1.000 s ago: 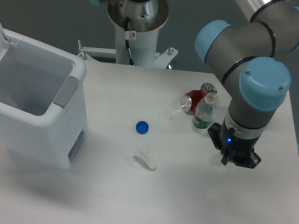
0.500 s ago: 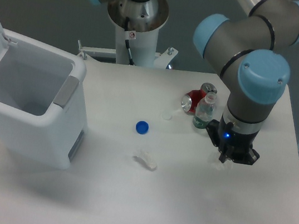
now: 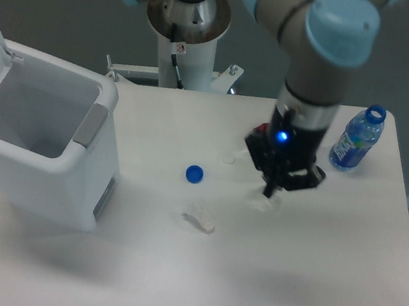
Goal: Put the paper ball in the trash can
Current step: 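Carry the held paper ball up and over the white trash bin, then open the gripper to drop the paper ball into the bin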
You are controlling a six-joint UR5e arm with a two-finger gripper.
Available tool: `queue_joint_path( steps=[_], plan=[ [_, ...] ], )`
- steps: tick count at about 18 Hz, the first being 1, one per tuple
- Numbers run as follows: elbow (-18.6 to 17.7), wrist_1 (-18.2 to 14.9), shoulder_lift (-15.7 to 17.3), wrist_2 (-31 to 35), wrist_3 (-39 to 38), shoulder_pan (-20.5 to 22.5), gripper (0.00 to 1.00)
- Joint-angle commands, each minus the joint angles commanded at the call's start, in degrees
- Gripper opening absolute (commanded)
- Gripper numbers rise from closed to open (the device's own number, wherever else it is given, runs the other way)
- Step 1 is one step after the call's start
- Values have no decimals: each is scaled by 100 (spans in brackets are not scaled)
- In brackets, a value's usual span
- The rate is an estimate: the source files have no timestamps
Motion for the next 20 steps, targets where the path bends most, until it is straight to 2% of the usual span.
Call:
queue_joint_path(
  steps=[3,8,12,16,19,20],
  plan=[
    [-158,0,246,-185,-317,-220,0],
    [-589,9,852,-659,-1098,-659,0],
    [-607,9,1011,-836,-1714,-1028,0],
    [-808,35,1091,-845,-1803,-1293,0],
    [-1089,578,1091,-836,-1803,-1600,0],
    [-1160,597,1099,-836,-1794,-1679,0]
  ],
)
